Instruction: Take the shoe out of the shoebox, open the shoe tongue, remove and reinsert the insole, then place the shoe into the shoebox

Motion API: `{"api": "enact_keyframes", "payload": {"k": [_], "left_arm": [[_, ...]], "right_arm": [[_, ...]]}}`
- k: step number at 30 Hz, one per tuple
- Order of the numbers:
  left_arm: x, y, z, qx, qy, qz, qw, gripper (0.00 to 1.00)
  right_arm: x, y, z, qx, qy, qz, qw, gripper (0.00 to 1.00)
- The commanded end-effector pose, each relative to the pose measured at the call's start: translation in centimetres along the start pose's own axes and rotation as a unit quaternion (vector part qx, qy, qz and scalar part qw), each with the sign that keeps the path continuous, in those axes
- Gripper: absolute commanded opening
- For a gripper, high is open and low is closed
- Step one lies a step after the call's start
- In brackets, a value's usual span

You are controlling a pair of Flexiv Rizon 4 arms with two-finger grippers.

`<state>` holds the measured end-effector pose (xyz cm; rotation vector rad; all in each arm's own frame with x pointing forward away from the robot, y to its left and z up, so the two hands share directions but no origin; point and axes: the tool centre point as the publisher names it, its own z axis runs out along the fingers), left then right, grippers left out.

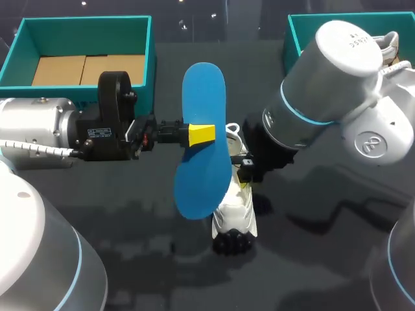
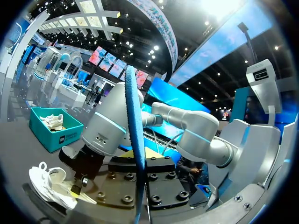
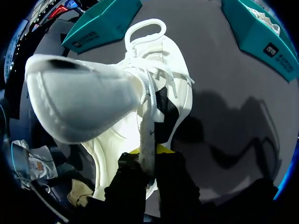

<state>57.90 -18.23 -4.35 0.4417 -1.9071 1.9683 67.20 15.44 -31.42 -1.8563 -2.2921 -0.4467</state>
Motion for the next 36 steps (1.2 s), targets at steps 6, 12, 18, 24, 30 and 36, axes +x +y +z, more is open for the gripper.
{"api": "enact_keyframes", "payload": {"k": [6, 12, 18, 24, 30, 36], "left_arm": [[-0.2, 0.0, 0.3, 0.001, 0.000, 0.000, 1.000, 0.00], [-0.2, 0.0, 0.3, 0.001, 0.000, 0.000, 1.000, 0.00], [-0.2, 0.0, 0.3, 0.001, 0.000, 0.000, 1.000, 0.00], [-0.2, 0.0, 0.3, 0.001, 0.000, 0.000, 1.000, 0.00], [-0.2, 0.0, 0.3, 0.001, 0.000, 0.000, 1.000, 0.00], [-0.2, 0.0, 0.3, 0.001, 0.000, 0.000, 1.000, 0.00]], "right_arm": [[0.0, 0.3, 1.1, -0.012, 0.015, -0.016, 1.000, 0.00], [-0.2, 1.0, 2.1, -0.008, 0.032, -0.022, 0.999, 0.00], [0.1, 1.3, 2.4, -0.009, 0.038, -0.027, 0.999, 0.00], [0.1, 1.3, 2.8, -0.019, 0.049, -0.035, 0.998, 0.00], [0.0, 1.7, 3.4, -0.020, 0.057, -0.038, 0.997, 0.00], [-0.5, 2.0, 4.2, -0.023, 0.066, -0.043, 0.997, 0.00]]}}
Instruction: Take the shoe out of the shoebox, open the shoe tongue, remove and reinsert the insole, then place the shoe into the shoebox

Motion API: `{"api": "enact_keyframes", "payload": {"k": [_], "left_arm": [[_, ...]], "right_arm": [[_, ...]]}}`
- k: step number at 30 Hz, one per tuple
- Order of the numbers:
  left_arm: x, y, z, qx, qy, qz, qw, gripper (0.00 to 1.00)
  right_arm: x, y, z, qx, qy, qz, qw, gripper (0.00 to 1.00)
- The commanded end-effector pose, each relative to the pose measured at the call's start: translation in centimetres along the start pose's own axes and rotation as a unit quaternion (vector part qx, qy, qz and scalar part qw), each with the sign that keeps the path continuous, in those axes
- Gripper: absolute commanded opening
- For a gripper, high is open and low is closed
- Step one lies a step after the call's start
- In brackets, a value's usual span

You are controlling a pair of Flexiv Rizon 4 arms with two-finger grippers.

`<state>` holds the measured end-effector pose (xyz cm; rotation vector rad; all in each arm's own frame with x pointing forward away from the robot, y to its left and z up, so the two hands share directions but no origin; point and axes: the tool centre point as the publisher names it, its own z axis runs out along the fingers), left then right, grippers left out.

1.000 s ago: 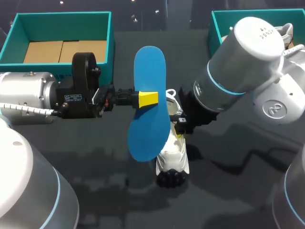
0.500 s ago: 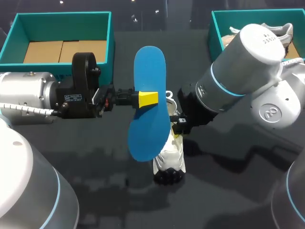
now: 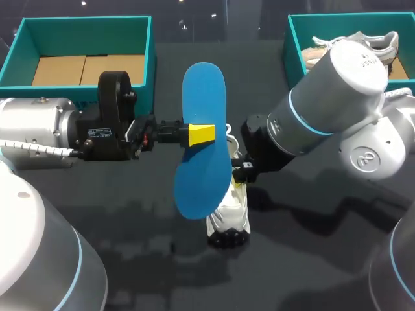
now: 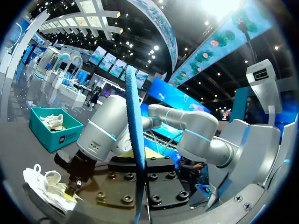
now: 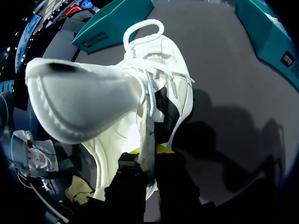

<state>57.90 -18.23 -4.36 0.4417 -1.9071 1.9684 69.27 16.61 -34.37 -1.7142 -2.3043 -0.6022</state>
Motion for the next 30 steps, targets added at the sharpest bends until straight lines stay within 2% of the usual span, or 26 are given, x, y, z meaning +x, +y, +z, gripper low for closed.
{"api": "enact_keyframes", "payload": {"k": [1, 8, 20, 30], "left_arm": [[-0.2, 0.0, 0.3, 0.001, 0.000, 0.000, 1.000, 0.00], [-0.2, 0.0, 0.3, 0.001, 0.000, 0.000, 1.000, 0.00], [-0.2, 0.0, 0.3, 0.001, 0.000, 0.000, 1.000, 0.00], [-0.2, 0.0, 0.3, 0.001, 0.000, 0.000, 1.000, 0.00]], "right_arm": [[-0.4, 0.1, 1.0, -0.001, 0.012, -0.005, 1.000, 0.00], [-0.8, 0.2, 1.6, -0.001, 0.027, -0.005, 1.000, 0.00], [-1.1, 0.7, 2.7, 0.035, 0.024, 0.036, 0.998, 0.00], [-1.7, 0.3, 3.4, 0.033, 0.037, 0.045, 0.998, 0.00]]}}
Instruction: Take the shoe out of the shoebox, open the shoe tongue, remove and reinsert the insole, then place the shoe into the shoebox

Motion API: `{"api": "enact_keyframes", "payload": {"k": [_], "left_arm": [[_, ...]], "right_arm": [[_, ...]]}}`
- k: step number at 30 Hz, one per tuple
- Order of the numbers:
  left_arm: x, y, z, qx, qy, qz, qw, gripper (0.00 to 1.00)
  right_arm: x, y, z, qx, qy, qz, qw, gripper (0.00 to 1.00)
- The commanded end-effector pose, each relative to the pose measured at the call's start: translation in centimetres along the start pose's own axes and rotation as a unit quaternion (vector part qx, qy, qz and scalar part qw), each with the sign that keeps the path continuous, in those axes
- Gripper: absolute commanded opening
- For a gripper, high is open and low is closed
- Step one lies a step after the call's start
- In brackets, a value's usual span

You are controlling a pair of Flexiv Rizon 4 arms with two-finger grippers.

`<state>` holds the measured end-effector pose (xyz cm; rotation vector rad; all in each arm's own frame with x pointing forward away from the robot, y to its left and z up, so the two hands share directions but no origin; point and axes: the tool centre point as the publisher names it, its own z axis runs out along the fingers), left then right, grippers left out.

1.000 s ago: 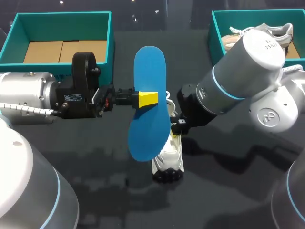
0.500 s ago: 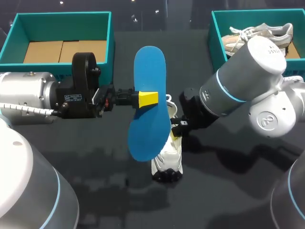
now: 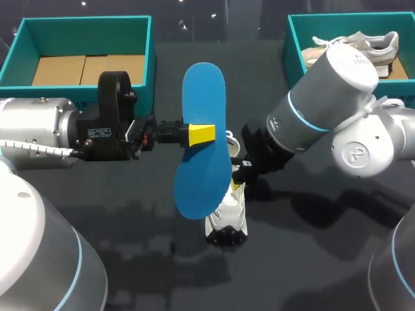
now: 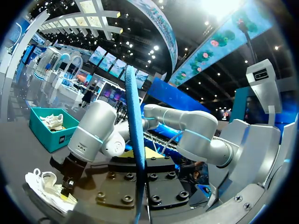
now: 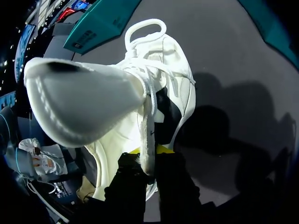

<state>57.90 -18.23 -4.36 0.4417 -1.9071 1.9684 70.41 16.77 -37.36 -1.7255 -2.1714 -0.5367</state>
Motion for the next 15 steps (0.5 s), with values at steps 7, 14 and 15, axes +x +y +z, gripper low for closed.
{"api": "enact_keyframes", "payload": {"k": [7, 14, 15], "left_arm": [[-0.2, 0.0, 0.3, 0.001, 0.000, 0.000, 1.000, 0.00], [-0.2, 0.0, 0.3, 0.001, 0.000, 0.000, 1.000, 0.00], [-0.2, 0.0, 0.3, 0.001, 0.000, 0.000, 1.000, 0.00]], "right_arm": [[-0.1, -0.5, 0.4, -0.010, 0.013, 0.005, 1.000, 0.98], [0.5, -0.8, -1.1, -0.011, 0.025, 0.012, 1.000, 1.00], [0.6, -0.8, -1.3, -0.013, 0.031, 0.012, 0.999, 1.00]]}}
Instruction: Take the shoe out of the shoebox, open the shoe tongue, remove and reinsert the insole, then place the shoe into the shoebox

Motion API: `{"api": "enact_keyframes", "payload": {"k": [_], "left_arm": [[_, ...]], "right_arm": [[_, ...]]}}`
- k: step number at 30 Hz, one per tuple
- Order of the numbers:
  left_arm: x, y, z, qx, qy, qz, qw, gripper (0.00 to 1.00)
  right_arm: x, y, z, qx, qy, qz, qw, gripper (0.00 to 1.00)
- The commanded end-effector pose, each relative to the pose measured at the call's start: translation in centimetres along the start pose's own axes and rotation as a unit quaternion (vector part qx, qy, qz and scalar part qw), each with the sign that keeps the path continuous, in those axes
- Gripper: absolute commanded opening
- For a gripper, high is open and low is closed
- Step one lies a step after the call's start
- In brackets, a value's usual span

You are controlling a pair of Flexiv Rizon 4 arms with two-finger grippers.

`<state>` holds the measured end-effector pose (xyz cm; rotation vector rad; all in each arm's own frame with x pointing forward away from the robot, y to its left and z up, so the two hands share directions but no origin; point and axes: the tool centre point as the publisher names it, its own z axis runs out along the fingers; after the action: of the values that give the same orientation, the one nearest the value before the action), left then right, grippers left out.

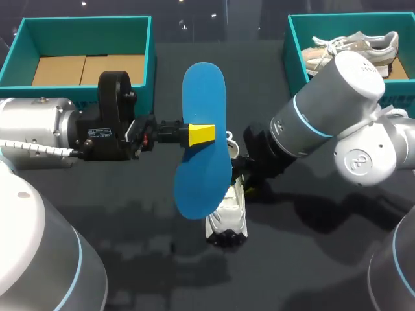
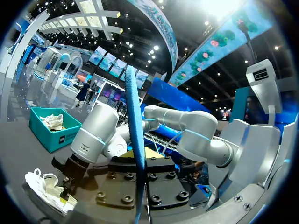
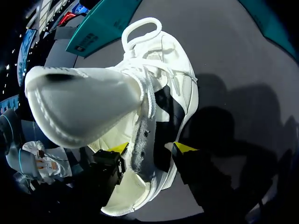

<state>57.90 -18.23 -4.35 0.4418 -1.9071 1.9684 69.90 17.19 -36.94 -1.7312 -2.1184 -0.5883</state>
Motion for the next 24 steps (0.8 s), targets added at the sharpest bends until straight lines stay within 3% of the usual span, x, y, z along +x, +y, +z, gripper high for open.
{"api": "enact_keyframes", "payload": {"k": [1, 10, 24], "left_arm": [[-0.2, 0.0, 0.3, 0.001, 0.000, 0.000, 1.000, 0.00], [-0.2, 0.0, 0.3, 0.001, 0.000, 0.000, 1.000, 0.00], [-0.2, 0.0, 0.3, 0.001, 0.000, 0.000, 1.000, 0.00]], "right_arm": [[0.1, -0.5, -1.4, -0.002, 0.012, 0.001, 1.000, 1.00], [0.5, -0.6, -4.4, 0.002, 0.074, 0.008, 0.997, 1.00], [0.5, -0.6, -4.4, 0.002, 0.074, 0.008, 0.997, 1.00]]}}
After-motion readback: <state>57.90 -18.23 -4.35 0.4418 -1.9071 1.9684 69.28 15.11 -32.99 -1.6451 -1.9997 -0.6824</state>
